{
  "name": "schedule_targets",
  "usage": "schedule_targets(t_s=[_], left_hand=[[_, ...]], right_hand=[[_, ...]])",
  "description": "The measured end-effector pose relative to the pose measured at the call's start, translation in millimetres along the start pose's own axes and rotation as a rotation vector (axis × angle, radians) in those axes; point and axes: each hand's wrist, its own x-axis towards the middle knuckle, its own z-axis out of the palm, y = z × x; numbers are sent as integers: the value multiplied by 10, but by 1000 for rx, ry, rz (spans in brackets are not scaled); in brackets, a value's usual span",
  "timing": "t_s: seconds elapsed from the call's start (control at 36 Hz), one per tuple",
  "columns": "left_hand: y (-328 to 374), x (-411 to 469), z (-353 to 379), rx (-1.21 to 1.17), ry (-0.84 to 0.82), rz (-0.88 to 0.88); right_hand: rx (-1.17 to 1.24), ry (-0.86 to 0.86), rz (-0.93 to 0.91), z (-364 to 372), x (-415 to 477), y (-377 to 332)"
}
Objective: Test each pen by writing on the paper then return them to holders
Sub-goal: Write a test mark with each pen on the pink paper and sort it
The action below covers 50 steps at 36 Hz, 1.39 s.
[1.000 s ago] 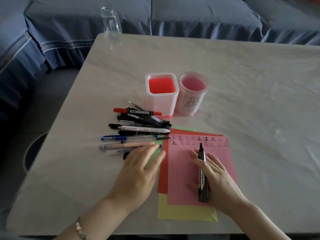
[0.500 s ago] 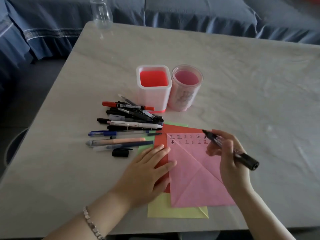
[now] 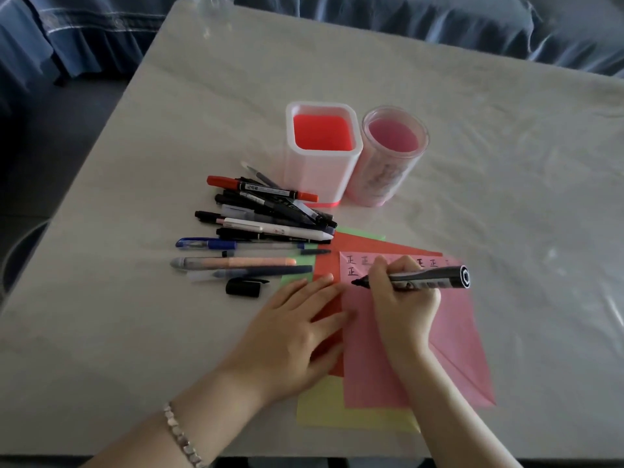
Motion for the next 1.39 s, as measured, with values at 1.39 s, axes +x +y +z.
schedule_targets(t_s=[1.39], left_hand=[[25, 8, -2, -23, 42, 2]], right_hand=[[-97, 23, -55, 15, 2, 72]])
